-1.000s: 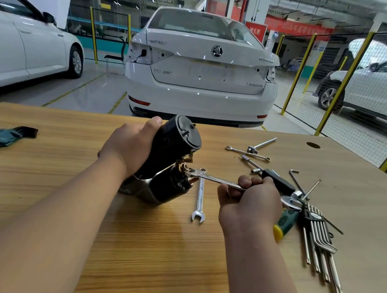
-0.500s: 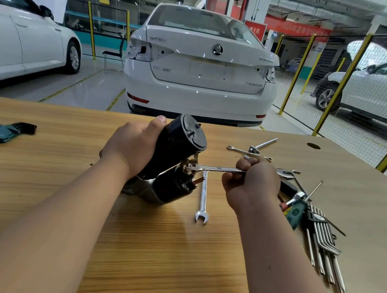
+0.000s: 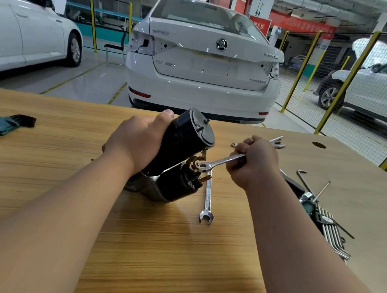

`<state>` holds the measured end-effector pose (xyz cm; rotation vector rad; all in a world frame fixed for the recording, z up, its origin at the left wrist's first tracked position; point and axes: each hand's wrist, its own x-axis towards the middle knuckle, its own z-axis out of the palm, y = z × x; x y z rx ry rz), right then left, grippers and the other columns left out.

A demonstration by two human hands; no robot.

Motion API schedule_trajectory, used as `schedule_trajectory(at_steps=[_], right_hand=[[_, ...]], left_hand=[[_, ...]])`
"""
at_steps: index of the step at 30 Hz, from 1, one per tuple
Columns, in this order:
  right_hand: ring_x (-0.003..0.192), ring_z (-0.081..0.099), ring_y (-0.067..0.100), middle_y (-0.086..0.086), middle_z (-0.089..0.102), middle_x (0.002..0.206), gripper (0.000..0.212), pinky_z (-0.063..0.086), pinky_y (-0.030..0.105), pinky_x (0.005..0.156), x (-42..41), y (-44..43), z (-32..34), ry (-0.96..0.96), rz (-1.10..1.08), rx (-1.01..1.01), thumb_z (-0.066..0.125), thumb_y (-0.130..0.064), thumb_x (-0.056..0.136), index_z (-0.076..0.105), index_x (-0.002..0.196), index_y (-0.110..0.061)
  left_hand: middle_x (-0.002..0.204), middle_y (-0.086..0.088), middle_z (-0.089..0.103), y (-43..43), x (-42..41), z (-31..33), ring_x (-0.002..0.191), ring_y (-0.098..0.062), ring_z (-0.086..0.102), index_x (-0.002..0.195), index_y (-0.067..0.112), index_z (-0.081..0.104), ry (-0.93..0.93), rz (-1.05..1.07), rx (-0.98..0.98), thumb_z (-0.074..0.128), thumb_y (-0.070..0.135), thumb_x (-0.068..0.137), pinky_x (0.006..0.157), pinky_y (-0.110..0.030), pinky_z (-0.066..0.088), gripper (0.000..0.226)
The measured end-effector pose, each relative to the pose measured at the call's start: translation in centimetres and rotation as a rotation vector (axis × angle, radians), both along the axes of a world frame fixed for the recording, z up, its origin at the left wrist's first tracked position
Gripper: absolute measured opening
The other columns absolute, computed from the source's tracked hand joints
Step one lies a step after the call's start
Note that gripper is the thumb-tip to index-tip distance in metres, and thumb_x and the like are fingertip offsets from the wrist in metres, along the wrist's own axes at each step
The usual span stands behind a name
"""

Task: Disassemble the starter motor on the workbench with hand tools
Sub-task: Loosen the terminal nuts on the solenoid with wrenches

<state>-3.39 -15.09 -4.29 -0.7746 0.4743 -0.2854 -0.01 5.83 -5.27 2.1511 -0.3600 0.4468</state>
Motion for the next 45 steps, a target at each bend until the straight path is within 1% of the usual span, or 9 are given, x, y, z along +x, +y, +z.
schedule_trajectory(at_steps=[2,7,16,24,28,30,35,41,45], right_hand=[[0.032,0.037,0.008,-0.007,0.040,0.046,0.026,0.033,0.015,0.035,0.9,-0.1,0.2,0.023,0.066,0.099,0.048,-0.014,0.093,0.046,0.067,-0.017],[0.036,0.036,0.005,-0.008,0.041,0.048,0.034,0.031,0.017,0.034,3.4,0.3,1.1,0.017,0.225,0.065,0.050,-0.024,0.098,0.049,0.065,-0.017],[0.034,0.032,0.007,-0.008,0.034,0.046,0.035,0.025,0.016,0.037,-2.3,-0.2,-0.2,-0.159,-0.129,0.183,0.040,-0.018,0.097,0.039,0.063,-0.022],[0.040,0.036,0.012,-0.007,0.039,0.043,0.034,0.028,0.019,0.042,-5.8,2.6,-2.3,-0.099,-0.324,0.206,0.039,-0.018,0.094,0.038,0.060,-0.023],[0.041,0.035,0.012,-0.006,0.039,0.045,0.033,0.027,0.021,0.044,-6.0,2.9,-2.2,-0.074,-0.330,0.249,0.039,-0.021,0.095,0.039,0.062,-0.022],[0.040,0.036,0.011,-0.007,0.039,0.044,0.032,0.027,0.021,0.044,-6.2,2.9,-2.1,-0.059,-0.342,0.262,0.038,-0.019,0.095,0.039,0.063,-0.023],[0.032,0.038,0.007,-0.010,0.039,0.039,0.034,0.027,0.024,0.048,-6.8,3.4,-1.9,-0.073,-0.395,0.274,0.039,-0.020,0.097,0.038,0.063,-0.022],[0.032,0.036,0.009,-0.008,0.038,0.042,0.032,0.027,0.020,0.042,-6.2,3.1,-2.6,-0.116,-0.376,0.265,0.039,-0.017,0.093,0.038,0.062,-0.022],[0.038,0.033,0.010,-0.007,0.036,0.047,0.038,0.025,0.019,0.036,-3.6,1.4,-1.7,-0.200,-0.174,0.153,0.042,-0.028,0.097,0.040,0.060,-0.024]], left_hand=[[0.074,-0.016,0.062,0.0,0.0,0.0,0.074,-0.030,0.057,0.067,0.009,0.051,-0.001,-0.005,-0.001,0.021,0.074,0.078,0.069,-0.040,0.042,0.072],[0.079,-0.018,0.063,0.0,0.0,0.1,0.077,-0.030,0.057,0.075,0.007,0.055,-0.013,-0.004,0.018,0.018,0.074,0.077,0.074,-0.045,0.045,0.076],[0.074,-0.017,0.061,-0.1,-0.3,0.4,0.074,-0.030,0.057,0.074,0.007,0.057,0.028,-0.012,0.000,0.022,0.072,0.077,0.070,-0.043,0.043,0.073],[0.061,-0.005,0.052,-0.3,-0.5,0.6,0.065,-0.023,0.051,0.062,0.010,0.050,0.056,-0.029,-0.036,0.026,0.071,0.077,0.065,-0.038,0.037,0.067],[0.065,-0.012,0.054,-0.3,-0.7,0.7,0.070,-0.032,0.054,0.074,-0.001,0.052,0.035,-0.043,-0.024,0.024,0.073,0.075,0.066,-0.044,0.040,0.079],[0.076,-0.021,0.060,-0.2,-0.7,0.6,0.080,-0.037,0.058,0.083,-0.003,0.057,0.035,-0.051,-0.028,0.024,0.074,0.075,0.075,-0.051,0.045,0.083],[0.091,-0.018,0.068,-0.3,-0.7,0.7,0.089,-0.032,0.061,0.097,0.004,0.066,0.051,-0.060,-0.036,0.022,0.076,0.073,0.086,-0.054,0.046,0.087],[0.076,-0.017,0.064,-0.3,-0.7,0.5,0.077,-0.031,0.058,0.076,0.004,0.060,0.028,-0.021,-0.039,0.025,0.072,0.076,0.071,-0.042,0.043,0.077],[0.086,-0.018,0.067,-0.2,-0.6,0.5,0.085,-0.032,0.060,0.091,0.004,0.066,0.038,-0.027,-0.023,0.021,0.073,0.073,0.079,-0.046,0.046,0.084]])
